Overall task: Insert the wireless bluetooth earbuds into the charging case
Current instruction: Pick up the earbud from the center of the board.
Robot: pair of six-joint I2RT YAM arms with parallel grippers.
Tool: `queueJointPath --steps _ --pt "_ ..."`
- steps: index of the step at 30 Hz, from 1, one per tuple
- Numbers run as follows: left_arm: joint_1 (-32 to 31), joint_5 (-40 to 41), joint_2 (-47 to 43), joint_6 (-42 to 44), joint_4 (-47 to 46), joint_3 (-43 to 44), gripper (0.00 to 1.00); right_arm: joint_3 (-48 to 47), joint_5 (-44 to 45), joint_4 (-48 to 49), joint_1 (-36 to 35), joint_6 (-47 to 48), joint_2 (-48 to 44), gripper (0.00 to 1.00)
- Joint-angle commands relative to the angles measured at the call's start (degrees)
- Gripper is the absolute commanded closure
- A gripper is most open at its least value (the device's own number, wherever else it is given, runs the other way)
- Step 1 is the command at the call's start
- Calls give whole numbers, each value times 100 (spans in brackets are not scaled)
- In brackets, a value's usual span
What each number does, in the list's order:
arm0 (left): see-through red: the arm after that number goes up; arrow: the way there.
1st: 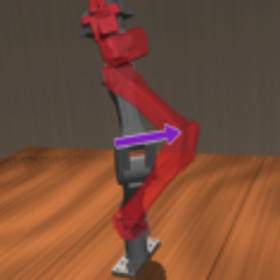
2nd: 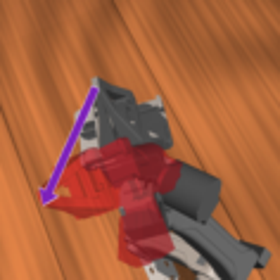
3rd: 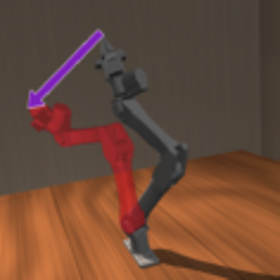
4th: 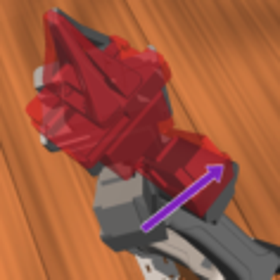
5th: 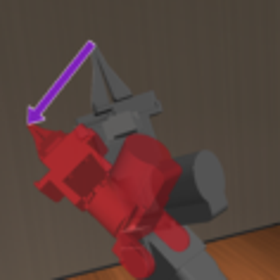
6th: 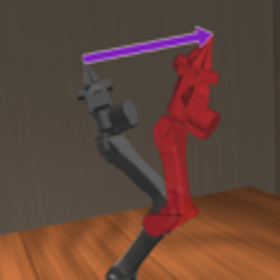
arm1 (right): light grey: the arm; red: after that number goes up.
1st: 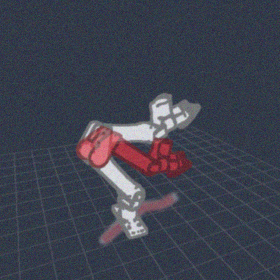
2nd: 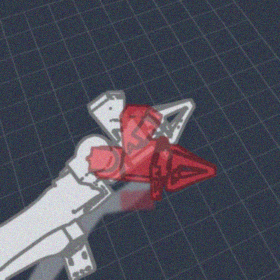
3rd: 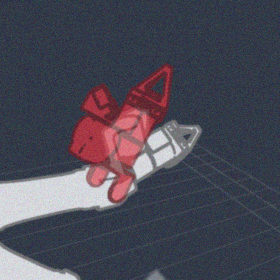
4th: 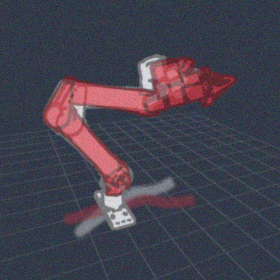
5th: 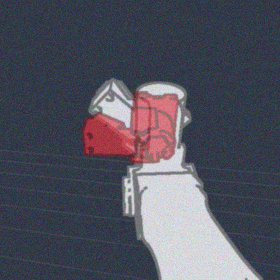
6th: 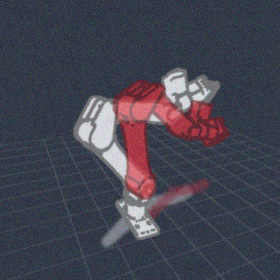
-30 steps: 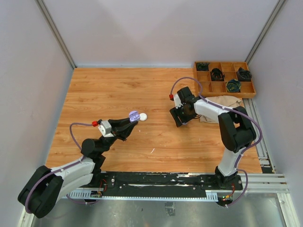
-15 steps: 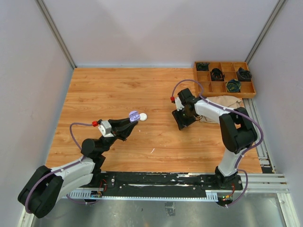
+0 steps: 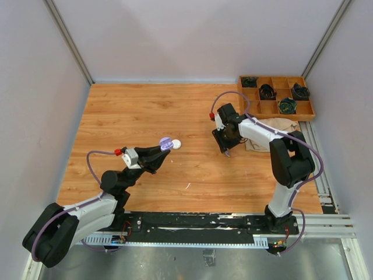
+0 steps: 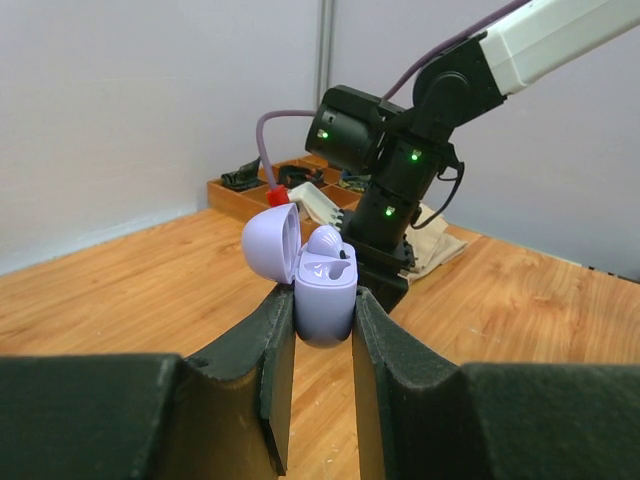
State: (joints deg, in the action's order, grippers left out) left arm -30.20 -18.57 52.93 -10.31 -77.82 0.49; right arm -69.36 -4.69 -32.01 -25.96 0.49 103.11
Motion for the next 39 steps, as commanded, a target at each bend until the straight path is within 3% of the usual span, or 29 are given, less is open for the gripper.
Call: queueJointPath --steps 1,15,25,39 --pt "-22 -42 20 64 -174 -227 100 -260 168 -206 73 80 249 59" --pt "-23 -51 34 72 -178 -216 100 -410 285 -505 66 162 592 68" --pt "-22 -75 0 80 -163 -218 100 -414 424 -593 27 144 520 82" --pt "-22 -152 -69 104 -175 -232 100 -376 122 -245 -423 -128 -1234 84"
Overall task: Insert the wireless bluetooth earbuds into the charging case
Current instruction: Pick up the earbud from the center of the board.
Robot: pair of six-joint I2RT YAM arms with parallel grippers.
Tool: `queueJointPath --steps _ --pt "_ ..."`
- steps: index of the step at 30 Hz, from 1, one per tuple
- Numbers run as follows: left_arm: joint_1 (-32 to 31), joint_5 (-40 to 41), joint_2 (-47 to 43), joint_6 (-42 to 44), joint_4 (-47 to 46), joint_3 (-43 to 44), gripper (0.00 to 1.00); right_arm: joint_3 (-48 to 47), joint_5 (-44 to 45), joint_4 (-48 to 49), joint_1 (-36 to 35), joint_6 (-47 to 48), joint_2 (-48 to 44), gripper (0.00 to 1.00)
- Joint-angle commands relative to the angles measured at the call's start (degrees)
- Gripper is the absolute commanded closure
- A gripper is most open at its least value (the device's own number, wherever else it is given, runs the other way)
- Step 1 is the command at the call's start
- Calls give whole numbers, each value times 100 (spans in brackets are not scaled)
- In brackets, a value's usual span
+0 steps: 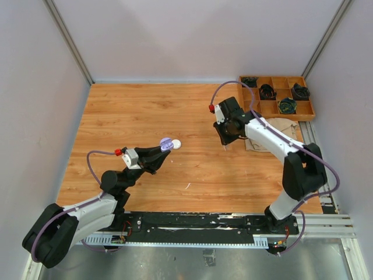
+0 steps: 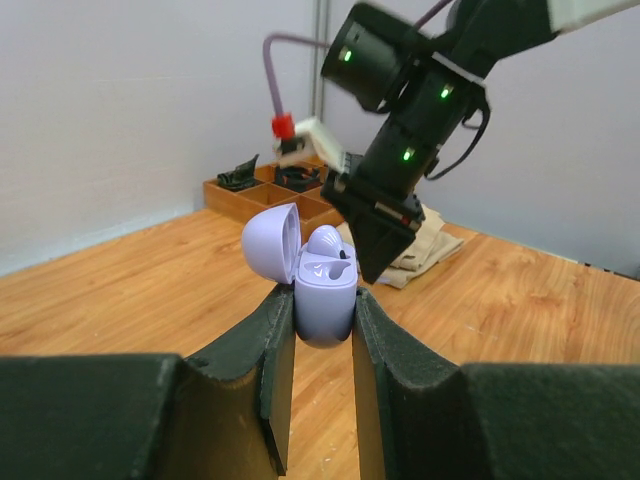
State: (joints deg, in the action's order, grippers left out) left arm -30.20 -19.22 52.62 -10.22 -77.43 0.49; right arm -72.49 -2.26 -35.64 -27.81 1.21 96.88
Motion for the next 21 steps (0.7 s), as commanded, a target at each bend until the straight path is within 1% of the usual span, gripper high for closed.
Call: queueJointPath --steps 1,8,14,18,21 --pt "-27 -103 -27 91 -250 -233 100 -46 -136 199 -312 -227 -777 84" --pt "-23 -129 64 125 -319 -243 100 175 -174 1000 -936 -405 -1784 84" --pt "-23 -181 72 157 -337 -251 100 211 -412 1548 -1343 -521 -2338 85" --pt "-26 -220 77 169 -353 -251 100 442 -770 2223 -1618 -691 -2657 85" --pt "-26 -276 99 148 -408 -251 100 534 -1091 2641 -1817 -848 -2717 85"
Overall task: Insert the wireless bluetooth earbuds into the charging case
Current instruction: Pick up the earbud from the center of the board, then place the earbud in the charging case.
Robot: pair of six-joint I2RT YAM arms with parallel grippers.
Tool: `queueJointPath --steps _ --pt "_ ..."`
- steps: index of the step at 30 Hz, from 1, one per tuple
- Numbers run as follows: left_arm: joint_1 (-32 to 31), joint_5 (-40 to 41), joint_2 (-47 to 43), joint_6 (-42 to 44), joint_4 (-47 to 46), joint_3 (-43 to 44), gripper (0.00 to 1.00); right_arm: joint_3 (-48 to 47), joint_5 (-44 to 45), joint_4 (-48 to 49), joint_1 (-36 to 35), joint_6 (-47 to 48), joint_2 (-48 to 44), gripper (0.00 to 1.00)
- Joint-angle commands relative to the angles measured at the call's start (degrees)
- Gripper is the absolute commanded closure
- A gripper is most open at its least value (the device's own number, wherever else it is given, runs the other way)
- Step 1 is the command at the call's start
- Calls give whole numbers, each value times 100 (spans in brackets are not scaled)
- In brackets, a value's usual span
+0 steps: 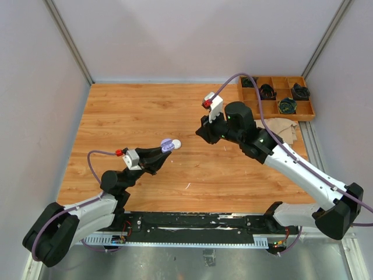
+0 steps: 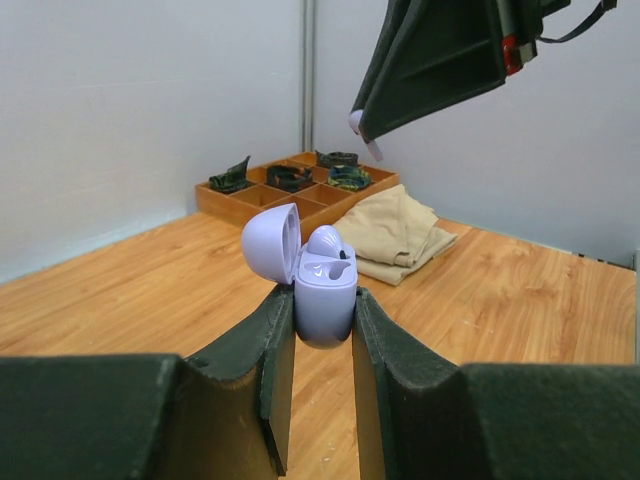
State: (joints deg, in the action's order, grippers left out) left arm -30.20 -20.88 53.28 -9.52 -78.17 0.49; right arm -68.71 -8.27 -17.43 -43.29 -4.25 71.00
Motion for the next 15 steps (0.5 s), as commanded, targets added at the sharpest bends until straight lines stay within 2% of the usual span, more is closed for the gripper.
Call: queueJointPath --steps 1,15 --pt "-22 -120 46 67 -353 -256 100 182 -555 951 -346 -326 -130 85" --pt "-22 -222 87 -13 -512 -263 100 783 -913 3051 -1234 -577 124 86"
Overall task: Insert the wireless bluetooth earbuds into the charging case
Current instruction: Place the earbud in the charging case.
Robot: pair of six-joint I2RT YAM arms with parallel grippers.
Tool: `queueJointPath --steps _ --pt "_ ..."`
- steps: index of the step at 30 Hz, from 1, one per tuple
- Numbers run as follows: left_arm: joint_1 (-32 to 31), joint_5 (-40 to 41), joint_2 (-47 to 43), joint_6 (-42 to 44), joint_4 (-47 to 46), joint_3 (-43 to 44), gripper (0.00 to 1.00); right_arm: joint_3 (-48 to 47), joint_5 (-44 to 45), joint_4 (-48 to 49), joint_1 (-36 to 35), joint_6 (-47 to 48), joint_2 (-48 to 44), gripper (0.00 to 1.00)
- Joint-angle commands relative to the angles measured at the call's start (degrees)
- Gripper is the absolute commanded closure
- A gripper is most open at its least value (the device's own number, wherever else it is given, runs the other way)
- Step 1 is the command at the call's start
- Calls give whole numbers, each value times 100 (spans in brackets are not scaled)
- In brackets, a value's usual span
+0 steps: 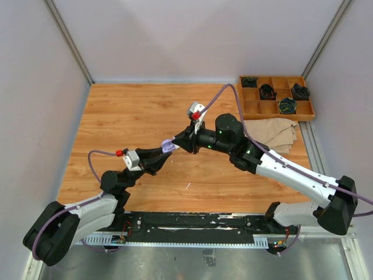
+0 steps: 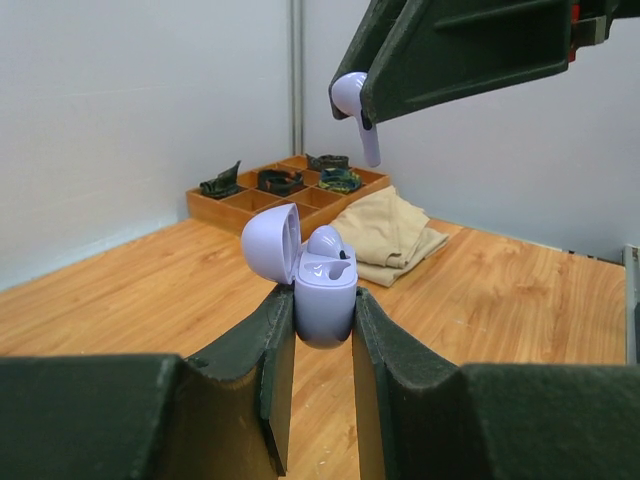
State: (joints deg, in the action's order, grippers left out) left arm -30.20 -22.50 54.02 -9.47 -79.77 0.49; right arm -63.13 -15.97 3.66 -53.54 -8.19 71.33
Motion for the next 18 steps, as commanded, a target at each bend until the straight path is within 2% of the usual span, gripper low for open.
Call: queueJointPath --steps 1,18 --pt "-26 -61 6 -19 -363 -268 100 261 -150 1045 -239 -206 131 86" --pt "-22 6 -73 -43 -379 -304 100 479 -126 1522 -428 -397 567 86"
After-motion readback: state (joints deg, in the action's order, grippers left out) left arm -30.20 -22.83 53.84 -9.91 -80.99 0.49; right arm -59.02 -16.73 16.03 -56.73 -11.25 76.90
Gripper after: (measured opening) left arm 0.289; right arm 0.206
